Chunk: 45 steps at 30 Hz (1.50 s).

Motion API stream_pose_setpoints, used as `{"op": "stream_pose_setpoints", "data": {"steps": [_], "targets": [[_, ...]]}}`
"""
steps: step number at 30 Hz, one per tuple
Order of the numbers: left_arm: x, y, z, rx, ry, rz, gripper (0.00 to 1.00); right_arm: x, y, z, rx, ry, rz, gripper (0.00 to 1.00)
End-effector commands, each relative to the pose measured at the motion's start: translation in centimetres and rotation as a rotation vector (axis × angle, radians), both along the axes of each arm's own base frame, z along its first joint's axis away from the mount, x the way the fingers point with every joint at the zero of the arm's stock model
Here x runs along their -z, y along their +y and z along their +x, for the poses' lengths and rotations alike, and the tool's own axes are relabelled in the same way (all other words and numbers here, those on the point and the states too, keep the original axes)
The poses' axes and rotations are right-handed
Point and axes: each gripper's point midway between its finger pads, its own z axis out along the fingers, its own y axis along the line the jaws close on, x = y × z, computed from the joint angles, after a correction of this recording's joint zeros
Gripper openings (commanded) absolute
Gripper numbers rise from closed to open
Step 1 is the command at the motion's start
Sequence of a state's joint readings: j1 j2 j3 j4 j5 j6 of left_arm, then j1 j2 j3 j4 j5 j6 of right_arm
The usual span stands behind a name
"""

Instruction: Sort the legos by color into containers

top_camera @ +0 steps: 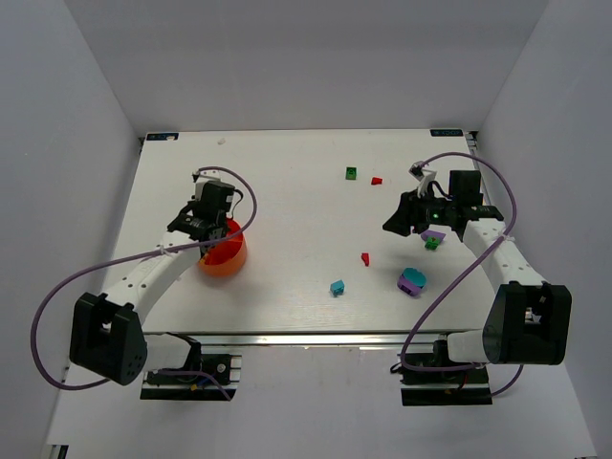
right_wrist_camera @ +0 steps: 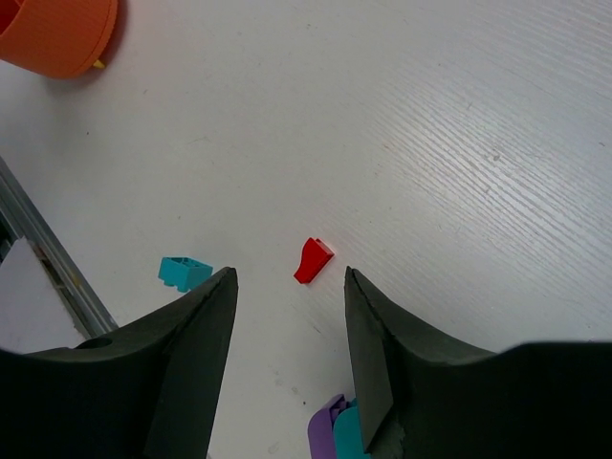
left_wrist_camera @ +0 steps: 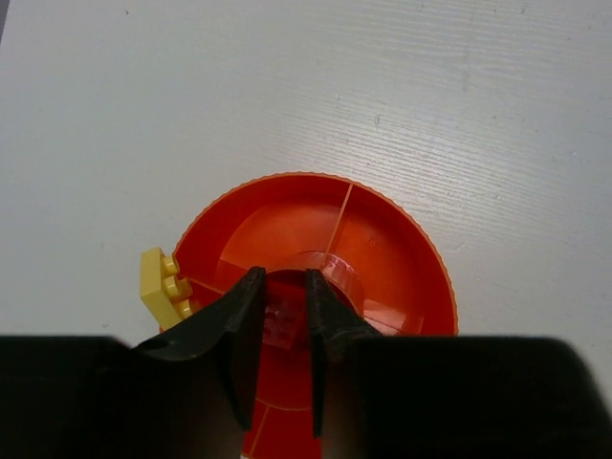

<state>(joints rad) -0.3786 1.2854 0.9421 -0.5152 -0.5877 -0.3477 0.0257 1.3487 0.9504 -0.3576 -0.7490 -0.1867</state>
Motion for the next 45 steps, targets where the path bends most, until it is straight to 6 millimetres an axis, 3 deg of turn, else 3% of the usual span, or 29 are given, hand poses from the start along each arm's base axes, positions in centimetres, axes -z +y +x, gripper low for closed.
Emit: {"op": "stream_pose_setpoints", "data": {"steps": [1, 6, 10, 12, 13, 14, 15, 16, 17, 18, 19, 20, 21, 22, 25, 34, 39, 43, 45], "targets": [[-1.3, -0.8, 0.7, 0.045, -0.044, -0.054, 0.34, -0.5, 0.6, -0.9, -0.057, -0.026, 0.019, 0.56], [-1.6, -1.1, 0.2, 0.064, -0.051, -0.076, 0.59, 0.1, 1.3, -1.8, -0.147, -0.037, -0.002, 0.65], [-2.9, -1.8, 0.0, 0.102, -0.082, -0.119, 0.63, 2.1, 1.5, -1.2, -0.136, -0.047, -0.132, 0.65], [-4.1, -3.2, -0.3, 0.168, -0.111, -0.186, 0.56, 3.2, 2.6, -1.2, -0.147, -0.033, -0.181, 0.63], [-4.4, -3.9, -0.5, 0.215, -0.121, -0.204, 0.5, 4.0, 2.1, -0.6, -0.108, -0.028, -0.244, 0.59], [-5.6, -4.6, -1.0, 0.271, -0.158, -0.237, 0.25, 4.6, 2.1, -0.3, -0.083, -0.006, -0.265, 0.58], [-5.7, -5.6, -1.3, 0.336, -0.179, -0.267, 0.15, 5.7, 3.1, -0.5, -0.095, 0.015, -0.3, 0.57], [-5.9, -7.8, -2.2, 0.47, -0.174, -0.327, 0.09, 6.4, 2.2, 0.2, -0.04, 0.017, -0.367, 0.56], [-6.0, -8.6, -2.8, 0.523, -0.188, -0.355, 0.07, 7.0, 2.2, 0.4, -0.012, 0.038, -0.386, 0.57], [-7.6, -9.7, -3.7, 0.606, -0.251, -0.394, 0.08, 8.2, 2.3, 0.4, -0.004, 0.068, -0.413, 0.57], [-6.3, -10.6, -5.0, 0.673, -0.226, -0.43, 0.12, 8.7, 2.2, 0.6, 0.019, 0.076, -0.448, 0.58], [-6.2, -10.7, -5.5, 0.687, -0.241, -0.44, 0.19, 9.2, 2.4, 0.4, 0.021, 0.096, -0.459, 0.6], [-7.2, -10.6, -6.0, 0.703, -0.297, -0.446, 0.41, 10.0, 2.4, 0.2, 0.02, 0.119, -0.469, 0.61], [-7.0, -10.8, -6.4, 0.72, -0.303, -0.444, 0.51, 10.3, 2.7, 0.0, 0.011, 0.126, -0.474, 0.62], [-8.4, -10.7, -7.0, 0.73, -0.355, -0.434, 0.65, 11.2, 3.0, -0.4, 0.005, 0.14, -0.494, 0.62], [-8.5, -10.3, -7.1, 0.731, -0.358, -0.424, 0.66, 12.9, 4.9, -2.4, -0.089, 0.208, -0.481, 0.58], [-9.1, -10.0, -7.3, 0.722, -0.387, -0.421, 0.66, 13.8, 4.9, -2.3, -0.086, 0.219, -0.512, 0.51], [-9.5, -9.9, -7.5, 0.722, -0.407, -0.42, 0.65, 14.2, 4.6, -2.0, -0.073, 0.213, -0.531, 0.3], [-10.0, -10.0, -7.9, 0.739, -0.428, -0.425, 0.59, 14.2, 4.5, -1.9, -0.071, 0.204, -0.542, 0.17]]}}
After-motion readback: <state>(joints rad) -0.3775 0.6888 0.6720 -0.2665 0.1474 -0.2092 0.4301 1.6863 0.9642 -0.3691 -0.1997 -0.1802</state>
